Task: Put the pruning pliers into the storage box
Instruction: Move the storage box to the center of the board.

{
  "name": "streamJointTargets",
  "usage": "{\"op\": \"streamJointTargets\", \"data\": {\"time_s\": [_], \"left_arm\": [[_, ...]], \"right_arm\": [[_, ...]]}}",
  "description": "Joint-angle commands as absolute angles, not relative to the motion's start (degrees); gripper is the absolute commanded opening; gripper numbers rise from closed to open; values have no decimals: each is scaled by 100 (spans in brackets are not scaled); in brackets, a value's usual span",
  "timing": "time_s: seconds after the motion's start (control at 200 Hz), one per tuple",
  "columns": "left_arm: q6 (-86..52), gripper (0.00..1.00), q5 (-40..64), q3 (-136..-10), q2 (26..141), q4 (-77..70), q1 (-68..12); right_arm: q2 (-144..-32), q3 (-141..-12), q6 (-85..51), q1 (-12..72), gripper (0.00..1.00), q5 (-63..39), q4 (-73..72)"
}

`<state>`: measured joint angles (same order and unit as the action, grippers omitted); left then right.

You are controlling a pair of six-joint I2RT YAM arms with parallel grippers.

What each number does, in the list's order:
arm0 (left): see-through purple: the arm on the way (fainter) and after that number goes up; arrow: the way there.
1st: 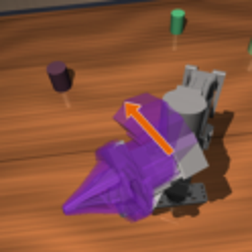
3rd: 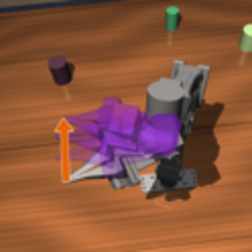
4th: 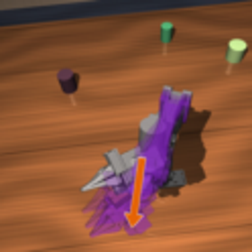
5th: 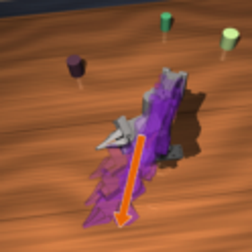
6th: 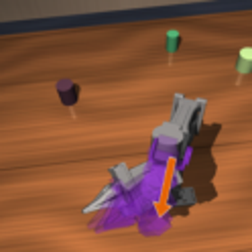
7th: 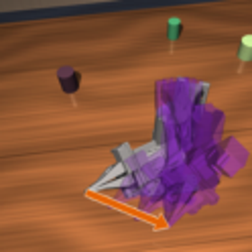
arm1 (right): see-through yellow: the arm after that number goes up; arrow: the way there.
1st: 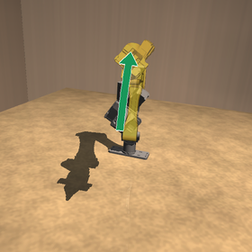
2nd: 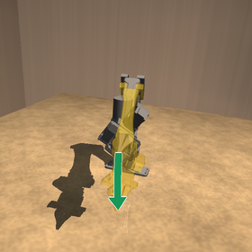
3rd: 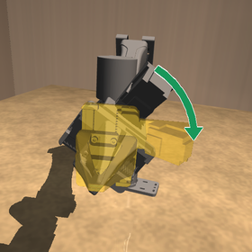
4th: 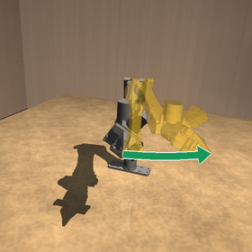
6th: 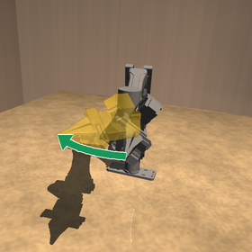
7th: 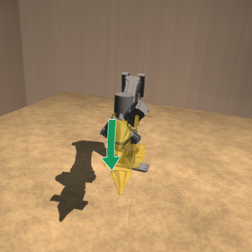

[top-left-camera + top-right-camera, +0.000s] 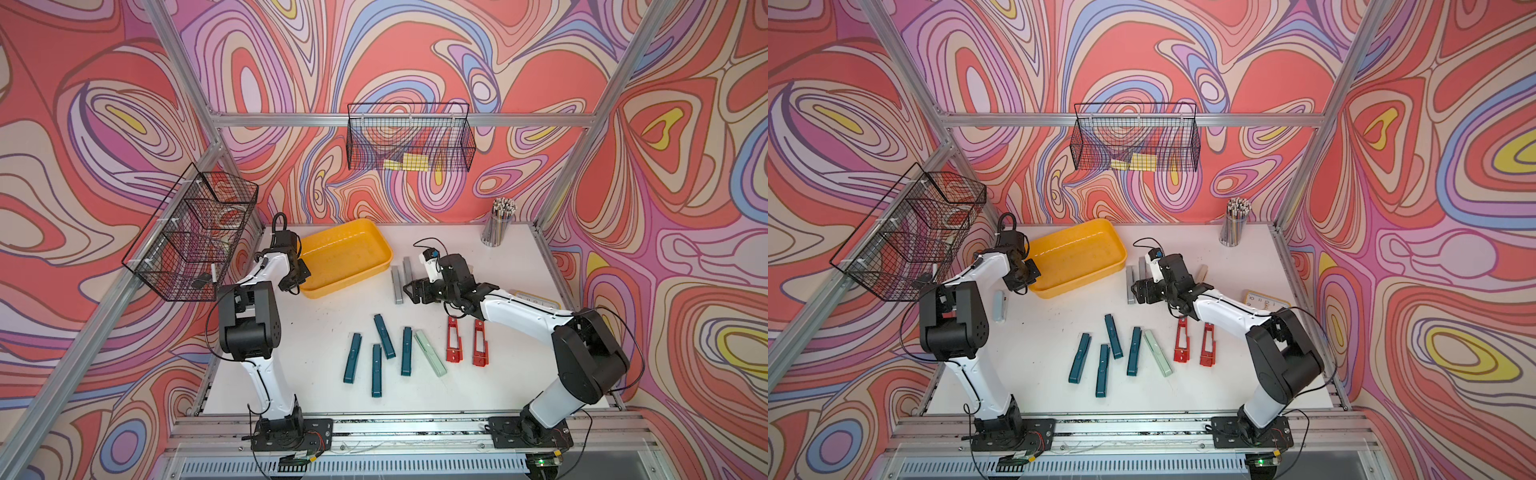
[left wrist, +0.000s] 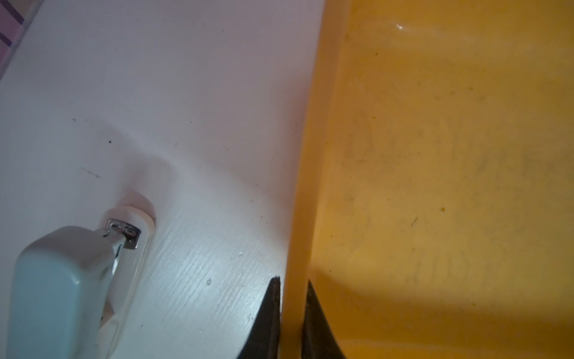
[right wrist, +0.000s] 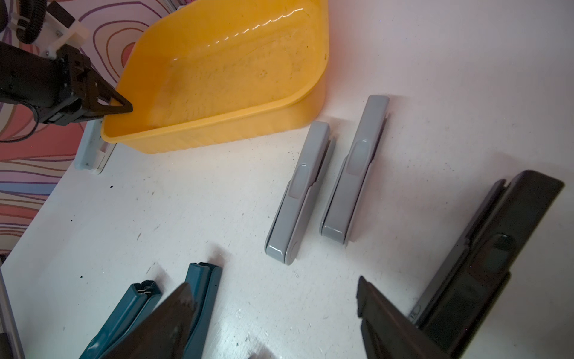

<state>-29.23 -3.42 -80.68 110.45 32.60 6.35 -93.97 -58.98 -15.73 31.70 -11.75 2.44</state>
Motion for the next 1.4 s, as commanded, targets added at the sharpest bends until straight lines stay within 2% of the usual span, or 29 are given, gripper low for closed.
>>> {"op": "streamJointTargets", "data": {"time_s": [0.0,0.351,0.846,0.976,1.142,1.397], "left_arm": [[-2984,11,-525,-8033,11025,3370,665],[-2896,0,-643,-7973,10857,3621,668],[-3118,0,-860,-6510,9671,3604,615],[-3205,0,-937,-6091,9339,3482,615],[-3319,0,-1048,-5731,8924,3554,580],[-3309,0,-1105,-5458,8715,3576,580]], "right_arm": [[-9474,-6021,-1521,3209,86,-1256,307],[-9475,-5995,-1546,3210,87,-1331,281],[-9387,-5962,-1590,3431,87,-1242,327],[-9460,-6027,-1662,3635,82,-990,359],[-9693,-6167,-1821,3765,71,-646,345],[-9958,-6410,-1881,3821,70,-623,398]]}}
